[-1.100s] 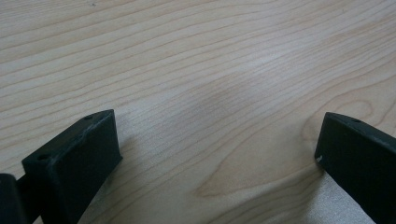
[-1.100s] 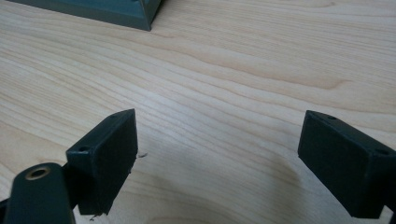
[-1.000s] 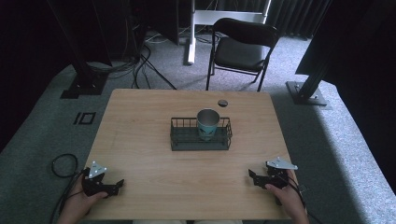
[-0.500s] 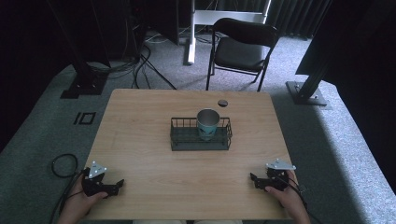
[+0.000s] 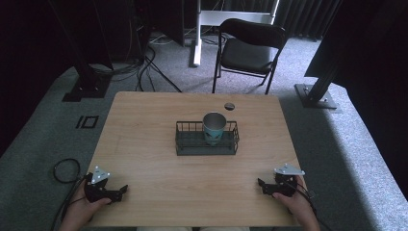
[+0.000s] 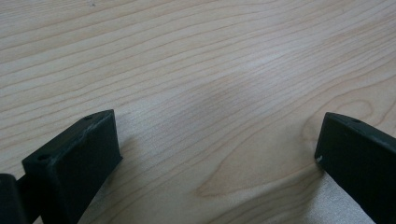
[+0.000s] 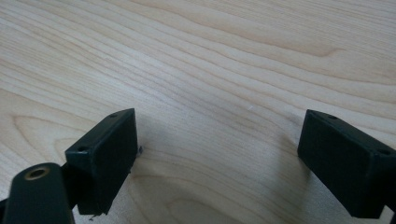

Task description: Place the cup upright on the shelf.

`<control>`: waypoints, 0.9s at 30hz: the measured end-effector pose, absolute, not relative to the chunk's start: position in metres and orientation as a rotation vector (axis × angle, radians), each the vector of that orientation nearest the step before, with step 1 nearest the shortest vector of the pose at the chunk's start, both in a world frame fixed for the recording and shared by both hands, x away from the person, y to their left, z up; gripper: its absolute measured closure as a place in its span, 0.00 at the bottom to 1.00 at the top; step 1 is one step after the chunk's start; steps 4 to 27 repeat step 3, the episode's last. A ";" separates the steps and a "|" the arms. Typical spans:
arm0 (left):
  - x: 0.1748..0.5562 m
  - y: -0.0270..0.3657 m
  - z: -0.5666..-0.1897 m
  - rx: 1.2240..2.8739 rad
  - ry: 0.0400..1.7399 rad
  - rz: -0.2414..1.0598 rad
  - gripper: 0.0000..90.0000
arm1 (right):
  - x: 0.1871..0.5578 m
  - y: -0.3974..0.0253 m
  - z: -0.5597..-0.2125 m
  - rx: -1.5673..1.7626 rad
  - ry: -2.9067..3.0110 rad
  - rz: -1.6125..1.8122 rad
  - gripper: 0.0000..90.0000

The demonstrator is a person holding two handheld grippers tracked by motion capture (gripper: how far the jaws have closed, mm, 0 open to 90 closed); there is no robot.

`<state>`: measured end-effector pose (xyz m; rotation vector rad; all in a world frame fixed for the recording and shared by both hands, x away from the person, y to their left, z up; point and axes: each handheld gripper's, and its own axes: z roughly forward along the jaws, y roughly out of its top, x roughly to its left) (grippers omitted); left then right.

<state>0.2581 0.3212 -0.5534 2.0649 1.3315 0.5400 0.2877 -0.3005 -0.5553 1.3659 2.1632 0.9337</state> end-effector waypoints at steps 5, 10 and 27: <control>0.258 0.321 -0.553 2.065 1.331 0.540 0.00 | 0.288 -0.300 -0.555 1.366 2.164 0.933 0.13; 0.258 0.321 -0.553 2.065 1.331 0.540 0.00 | 0.288 -0.300 -0.555 1.366 2.164 0.933 0.13; 0.258 0.321 -0.553 2.065 1.331 0.540 0.00 | 0.288 -0.300 -0.555 1.366 2.164 0.933 0.13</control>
